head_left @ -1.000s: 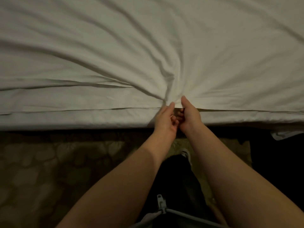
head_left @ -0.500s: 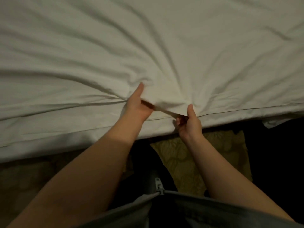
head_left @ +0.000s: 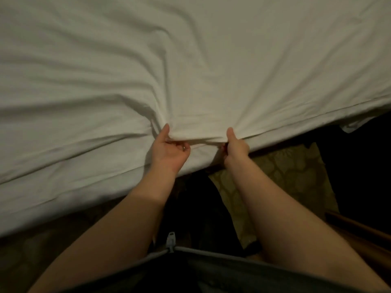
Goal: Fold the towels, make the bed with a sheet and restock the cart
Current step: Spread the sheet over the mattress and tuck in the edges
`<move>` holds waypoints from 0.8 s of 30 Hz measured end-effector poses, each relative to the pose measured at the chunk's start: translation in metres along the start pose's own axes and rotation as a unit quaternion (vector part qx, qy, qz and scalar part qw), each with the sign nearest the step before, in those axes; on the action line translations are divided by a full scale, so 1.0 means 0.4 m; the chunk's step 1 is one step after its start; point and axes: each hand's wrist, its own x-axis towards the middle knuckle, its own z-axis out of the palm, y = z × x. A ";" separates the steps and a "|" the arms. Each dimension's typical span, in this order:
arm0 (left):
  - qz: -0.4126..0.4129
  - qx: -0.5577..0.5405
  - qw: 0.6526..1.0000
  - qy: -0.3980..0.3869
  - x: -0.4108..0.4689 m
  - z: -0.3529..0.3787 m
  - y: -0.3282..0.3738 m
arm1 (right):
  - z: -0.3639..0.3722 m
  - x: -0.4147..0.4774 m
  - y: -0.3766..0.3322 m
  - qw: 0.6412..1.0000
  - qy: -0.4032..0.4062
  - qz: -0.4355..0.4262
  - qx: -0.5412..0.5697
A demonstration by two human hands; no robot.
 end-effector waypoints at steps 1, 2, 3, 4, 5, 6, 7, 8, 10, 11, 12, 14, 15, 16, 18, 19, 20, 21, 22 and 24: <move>0.003 0.011 1.000 -0.010 -0.016 -0.028 0.028 | 0.002 -0.008 0.000 1.000 0.001 0.010 0.004; 0.002 0.035 0.999 -0.016 -0.031 -0.046 0.058 | 0.009 -0.018 0.002 1.000 -0.005 0.015 0.017; 0.002 0.060 0.998 -0.011 -0.041 -0.066 0.086 | 0.020 -0.029 0.012 0.999 -0.019 0.017 0.030; 0.003 0.081 0.997 0.000 -0.049 -0.093 0.111 | 0.035 -0.046 0.032 0.998 -0.042 0.024 0.037; 0.000 0.107 0.994 0.007 -0.055 -0.114 0.130 | 0.052 -0.068 0.055 0.996 -0.070 0.036 0.046; -0.008 0.130 0.991 0.013 -0.061 -0.134 0.142 | 0.067 -0.097 0.082 0.992 -0.099 0.050 0.054; -0.018 0.141 0.990 0.018 -0.066 -0.150 0.148 | 0.085 -0.126 0.109 0.988 -0.132 0.060 0.058; -0.026 0.149 0.988 0.026 -0.070 -0.161 0.150 | 0.106 -0.157 0.133 0.983 -0.163 0.067 0.056; -0.035 0.155 0.986 0.042 -0.073 -0.184 0.150 | 0.147 -0.201 0.185 0.977 -0.199 0.077 0.024; -0.038 0.151 0.987 0.040 -0.074 -0.192 0.149 | 0.164 -0.214 0.215 0.976 -0.204 0.078 0.005; -0.037 0.147 0.988 0.032 -0.078 -0.197 0.152 | 0.176 -0.227 0.243 0.977 -0.199 0.075 -0.007; -0.027 0.147 0.989 0.011 -0.080 -0.199 0.170 | 0.193 -0.241 0.283 0.985 -0.165 0.041 -0.016; -0.021 0.154 0.988 0.002 -0.073 -0.201 0.181 | 0.195 -0.238 0.297 0.988 -0.150 0.020 -0.022; -0.016 0.157 0.987 -0.003 -0.067 -0.202 0.191 | 0.191 -0.237 0.309 0.990 -0.137 0.005 -0.020; -0.021 0.147 0.989 -0.025 -0.062 -0.196 0.210 | 0.181 -0.240 0.319 0.992 -0.125 -0.002 -0.002; -0.024 0.127 0.991 -0.038 -0.063 -0.190 0.216 | 0.180 -0.244 0.321 0.992 -0.123 -0.001 0.007; -0.030 0.099 0.993 -0.055 -0.067 -0.183 0.220 | 0.178 -0.248 0.320 0.992 -0.122 0.000 0.012; -0.035 0.072 0.994 -0.075 -0.070 -0.175 0.224 | 0.178 -0.248 0.321 0.993 -0.121 0.001 0.015; -0.035 0.052 0.993 -0.097 -0.075 -0.169 0.227 | 0.179 -0.249 0.320 0.993 -0.117 0.001 0.018; -0.018 0.029 0.992 -0.124 -0.087 -0.171 0.238 | 0.183 -0.254 0.319 0.994 -0.107 0.007 0.026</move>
